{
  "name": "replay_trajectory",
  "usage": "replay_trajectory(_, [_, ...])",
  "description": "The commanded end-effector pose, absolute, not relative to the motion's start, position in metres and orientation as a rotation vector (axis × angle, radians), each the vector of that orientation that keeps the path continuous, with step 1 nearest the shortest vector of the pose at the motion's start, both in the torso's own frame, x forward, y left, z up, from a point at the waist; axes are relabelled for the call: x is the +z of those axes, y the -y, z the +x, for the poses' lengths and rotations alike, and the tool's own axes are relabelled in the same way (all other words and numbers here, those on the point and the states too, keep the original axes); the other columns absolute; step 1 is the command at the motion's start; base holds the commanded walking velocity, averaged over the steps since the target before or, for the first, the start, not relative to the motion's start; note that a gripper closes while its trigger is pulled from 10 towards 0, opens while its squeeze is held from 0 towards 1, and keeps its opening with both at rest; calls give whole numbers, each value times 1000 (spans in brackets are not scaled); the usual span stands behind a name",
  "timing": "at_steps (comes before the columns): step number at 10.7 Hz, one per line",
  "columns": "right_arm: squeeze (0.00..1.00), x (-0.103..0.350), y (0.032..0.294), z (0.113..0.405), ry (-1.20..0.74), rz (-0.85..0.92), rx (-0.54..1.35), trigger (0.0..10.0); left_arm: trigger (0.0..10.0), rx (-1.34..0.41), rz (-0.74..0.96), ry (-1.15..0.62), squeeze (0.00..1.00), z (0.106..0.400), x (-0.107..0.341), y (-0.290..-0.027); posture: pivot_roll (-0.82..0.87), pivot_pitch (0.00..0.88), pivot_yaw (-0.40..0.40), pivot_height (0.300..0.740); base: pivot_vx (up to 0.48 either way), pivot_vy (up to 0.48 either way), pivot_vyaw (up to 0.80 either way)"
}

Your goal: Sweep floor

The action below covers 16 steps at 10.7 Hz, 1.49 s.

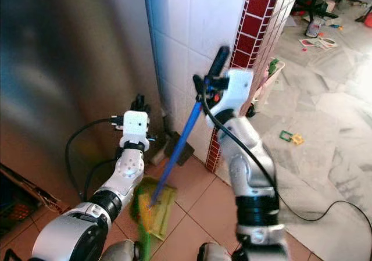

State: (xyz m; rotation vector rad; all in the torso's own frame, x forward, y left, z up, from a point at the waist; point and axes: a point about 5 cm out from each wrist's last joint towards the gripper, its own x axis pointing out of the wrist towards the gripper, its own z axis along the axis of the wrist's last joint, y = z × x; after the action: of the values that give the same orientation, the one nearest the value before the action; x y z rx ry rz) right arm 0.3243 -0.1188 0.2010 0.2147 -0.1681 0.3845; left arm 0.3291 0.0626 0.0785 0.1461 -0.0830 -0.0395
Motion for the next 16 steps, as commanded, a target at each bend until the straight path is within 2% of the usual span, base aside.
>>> replay_trajectory(1, [0,231,121,323,339,91,393,10000,10000,-82,148,67,0,329,78,-54,-141,26,-21,740,0,0,0])
replay_trajectory(3, [0,236,135,328,383,20,314,10000,10000,-197,89,54,0,327,77,-47,-141,21,-22,740,0,0,0])
replay_trajectory(5, [0,231,151,336,375,-11,183,10000,10000,-224,119,39,0,325,74,-45,-131,16,-18,740,0,0,0])
replay_trajectory(8, [0,196,166,341,241,-207,34,10000,10000,-396,-1,-31,0,319,67,-32,-110,9,-9,740,0,0,0])
replay_trajectory(14, [0,155,160,337,55,-195,-12,10000,10000,-403,19,33,0,329,79,-47,-79,5,22,740,0,0,0])
replay_trajectory(16, [0,151,157,336,40,-165,-24,10000,10000,-304,61,-14,0,335,77,-58,-72,5,22,740,0,0,0])
